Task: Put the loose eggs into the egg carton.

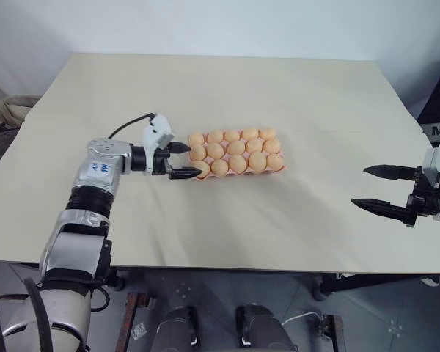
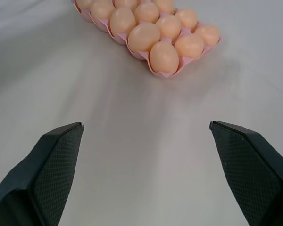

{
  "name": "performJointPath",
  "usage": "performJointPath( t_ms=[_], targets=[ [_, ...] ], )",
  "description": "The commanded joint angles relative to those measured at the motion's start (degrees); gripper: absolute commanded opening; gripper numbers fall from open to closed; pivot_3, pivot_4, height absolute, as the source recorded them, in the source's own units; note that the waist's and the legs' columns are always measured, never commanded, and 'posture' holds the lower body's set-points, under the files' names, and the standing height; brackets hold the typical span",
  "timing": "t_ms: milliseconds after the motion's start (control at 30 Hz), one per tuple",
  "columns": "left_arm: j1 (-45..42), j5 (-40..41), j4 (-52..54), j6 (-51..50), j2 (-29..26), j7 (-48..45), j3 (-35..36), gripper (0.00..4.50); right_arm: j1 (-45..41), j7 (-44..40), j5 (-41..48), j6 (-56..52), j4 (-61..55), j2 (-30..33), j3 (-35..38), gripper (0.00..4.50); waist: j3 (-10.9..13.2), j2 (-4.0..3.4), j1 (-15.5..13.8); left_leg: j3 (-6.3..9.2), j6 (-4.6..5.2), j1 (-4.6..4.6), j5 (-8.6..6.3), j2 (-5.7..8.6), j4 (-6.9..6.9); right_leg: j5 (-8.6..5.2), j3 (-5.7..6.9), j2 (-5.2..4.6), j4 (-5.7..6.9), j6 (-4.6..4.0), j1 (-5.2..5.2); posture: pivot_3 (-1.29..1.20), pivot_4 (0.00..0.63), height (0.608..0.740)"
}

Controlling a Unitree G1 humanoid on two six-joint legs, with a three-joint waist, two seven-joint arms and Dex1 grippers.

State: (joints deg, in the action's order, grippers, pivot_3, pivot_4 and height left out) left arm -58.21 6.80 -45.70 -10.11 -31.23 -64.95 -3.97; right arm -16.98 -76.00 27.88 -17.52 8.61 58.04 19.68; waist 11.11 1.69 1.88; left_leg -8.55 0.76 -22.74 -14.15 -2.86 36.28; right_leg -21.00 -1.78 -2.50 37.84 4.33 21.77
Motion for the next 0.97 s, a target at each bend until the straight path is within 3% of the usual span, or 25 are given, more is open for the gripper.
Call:
performJointPath(
  t_ms=[33,200,400,667,967],
  targets=[
    [0.6,1.9,6.1,0.0,-5.0,-1.2,3.7,4.47,-2.4,-1.4,-0.4,1.5,1.8,1.2,-0.7,4.5,0.0,0.0,0.1,0.0,0.0,0.0,0.0,0.0,0.0,0.0,0.0,0.0,0.0,0.0,0.01,0.0,0.15,0.74],
    [5.5,7.1,13.7,-5.7,-13.8,-7.4,9.1,4.47,-6.9,-4.8,-1.3,3.7,6.5,1.5,-3.1,4.5,0.0,-0.01,0.5,-0.05,-0.01,-0.1,0.0,-0.02,0.01,0.0,-0.01,0.01,0.06,0.0,0.15,0.0,0.15,0.74],
    [13.6,8.9,13.2,-2.6,-23.1,-10.6,14.5,4.47,-15.4,-9.2,-5.1,8.8,17.9,1.5,-7.3,4.5,0.0,-0.01,1.3,-0.02,0.03,-0.19,0.02,-0.03,0.17,0.0,0.03,-0.01,0.16,-0.01,0.21,0.0,0.15,0.74],
    [17.4,10.8,13.0,-2.9,-26.3,-12.1,17.4,4.47,-24.7,-11.3,-9.3,14.7,29.7,0.2,-11.2,4.5,0.0,-0.01,1.3,0.06,0.1,-0.29,0.05,0.03,0.17,0.0,0.11,-0.16,0.22,-0.02,0.29,0.0,0.15,0.74],
    [20.1,14.1,14.9,-3.9,-27.0,-15.3,19.4,4.47,-27.4,-12.4,-10.7,17.5,33.9,-0.8,-12.3,4.5,0.0,-0.01,1.5,-0.12,0.06,-0.57,0.07,0.01,0.19,-0.02,0.0,-0.12,0.47,-0.04,0.71,0.0,0.15,0.74]
  ],
)
